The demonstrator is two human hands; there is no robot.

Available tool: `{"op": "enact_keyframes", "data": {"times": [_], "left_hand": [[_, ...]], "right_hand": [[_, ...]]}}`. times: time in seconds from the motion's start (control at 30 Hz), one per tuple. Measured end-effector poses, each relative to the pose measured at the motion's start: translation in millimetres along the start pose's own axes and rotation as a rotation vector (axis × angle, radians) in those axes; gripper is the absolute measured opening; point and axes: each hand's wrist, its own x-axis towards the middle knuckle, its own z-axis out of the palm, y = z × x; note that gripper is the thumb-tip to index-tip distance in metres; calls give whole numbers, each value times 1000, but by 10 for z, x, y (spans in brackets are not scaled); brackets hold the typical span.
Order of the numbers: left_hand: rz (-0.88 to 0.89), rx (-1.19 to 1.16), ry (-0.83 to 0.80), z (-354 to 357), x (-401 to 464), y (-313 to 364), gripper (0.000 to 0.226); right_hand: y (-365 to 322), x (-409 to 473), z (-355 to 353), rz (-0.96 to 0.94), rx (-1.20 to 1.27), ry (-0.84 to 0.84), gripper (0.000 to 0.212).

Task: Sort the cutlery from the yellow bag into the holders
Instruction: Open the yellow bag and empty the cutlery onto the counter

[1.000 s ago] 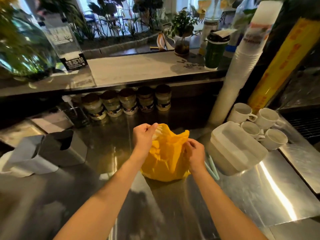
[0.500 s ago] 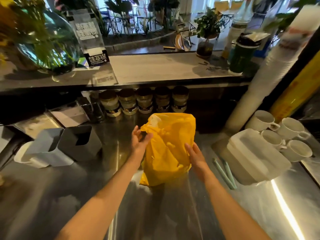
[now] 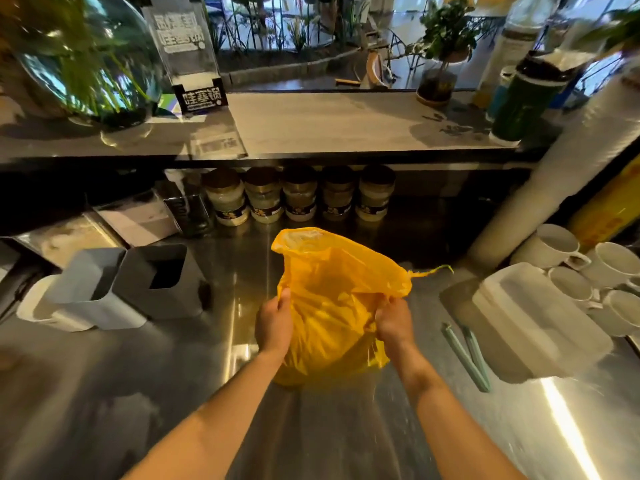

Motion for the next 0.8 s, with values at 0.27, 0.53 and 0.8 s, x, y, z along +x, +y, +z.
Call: {"op": "enact_keyframes", "data": {"times": [0.27,0.53,0.8], "left_hand": [[-294,-120,-151,-204,383,-223,42],[-324,-308,-367,-259,273,-630,57],[-353,-84,-244,-221,-68,-631,83]], "right_hand": [[48,28,259,263,228,-112,36],[422,-113,221,149,-114,-359,56],[508,-182,346,132,-463,-199,89]]}}
